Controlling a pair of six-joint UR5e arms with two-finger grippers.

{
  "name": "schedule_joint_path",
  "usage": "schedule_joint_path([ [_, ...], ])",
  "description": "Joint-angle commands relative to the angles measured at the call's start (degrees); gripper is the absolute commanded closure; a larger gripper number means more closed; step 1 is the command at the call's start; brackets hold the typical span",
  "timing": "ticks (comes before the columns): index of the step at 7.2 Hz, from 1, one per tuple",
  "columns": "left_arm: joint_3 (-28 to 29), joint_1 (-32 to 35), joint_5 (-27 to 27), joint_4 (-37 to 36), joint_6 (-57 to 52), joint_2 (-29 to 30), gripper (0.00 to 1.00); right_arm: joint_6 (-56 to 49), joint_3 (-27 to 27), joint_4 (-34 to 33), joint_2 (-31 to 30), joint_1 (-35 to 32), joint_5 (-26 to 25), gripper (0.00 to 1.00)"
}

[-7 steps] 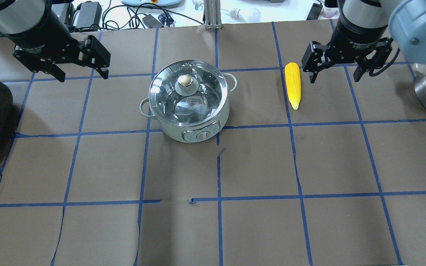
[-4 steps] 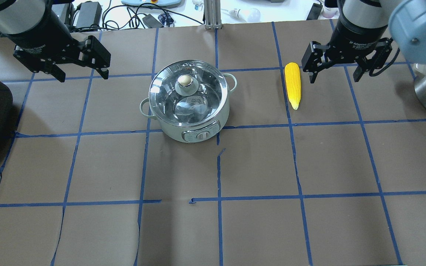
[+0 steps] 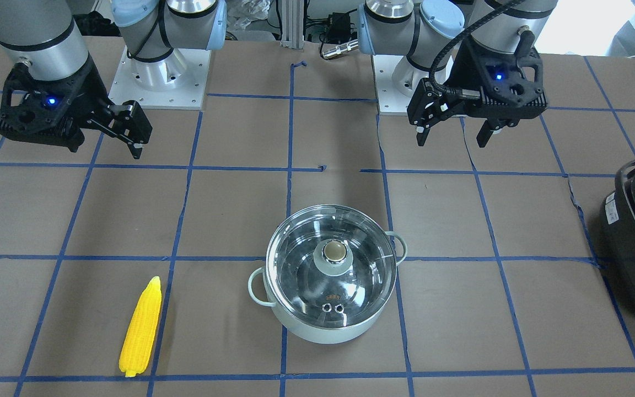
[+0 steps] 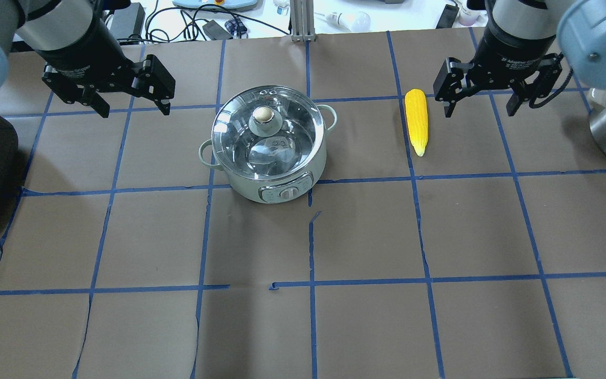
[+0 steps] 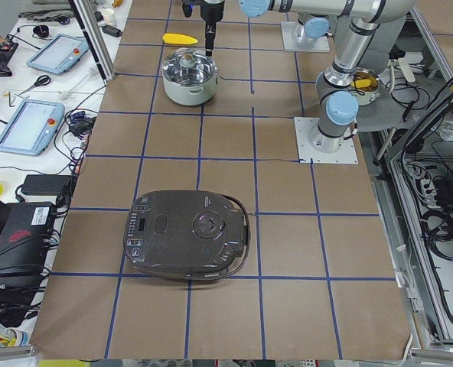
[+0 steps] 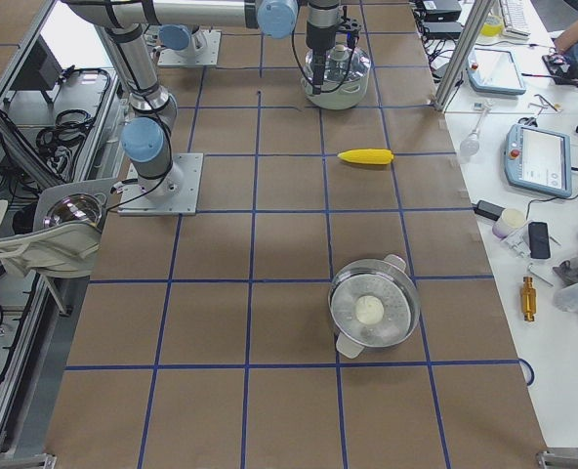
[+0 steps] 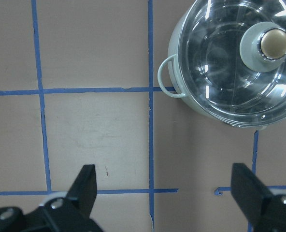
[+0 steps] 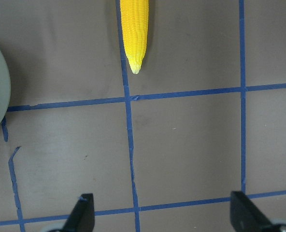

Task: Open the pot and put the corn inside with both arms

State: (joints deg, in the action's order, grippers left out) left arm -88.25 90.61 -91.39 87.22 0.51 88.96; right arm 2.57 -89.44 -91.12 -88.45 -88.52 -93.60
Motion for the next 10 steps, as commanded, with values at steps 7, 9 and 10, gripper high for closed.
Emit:
schedule_joint_path([
  [7, 13.02, 7.54, 6.14, -9.66, 9.04, 19.99, 0.01, 0.16, 0.94, -25.38, 16.43, 0.02, 0.17, 0.0],
  [9, 11.28, 9.32, 5.97, -13.47, 9.77, 23.27, 0.01, 0.07, 2.25, -30.86, 22.33, 0.1, 2.53, 0.0],
  [10, 9.7, 9.24, 5.79, -13.48, 10.73, 23.53, 0.01, 0.16, 2.26, -34.1, 25.58, 0.1, 2.63, 0.0],
])
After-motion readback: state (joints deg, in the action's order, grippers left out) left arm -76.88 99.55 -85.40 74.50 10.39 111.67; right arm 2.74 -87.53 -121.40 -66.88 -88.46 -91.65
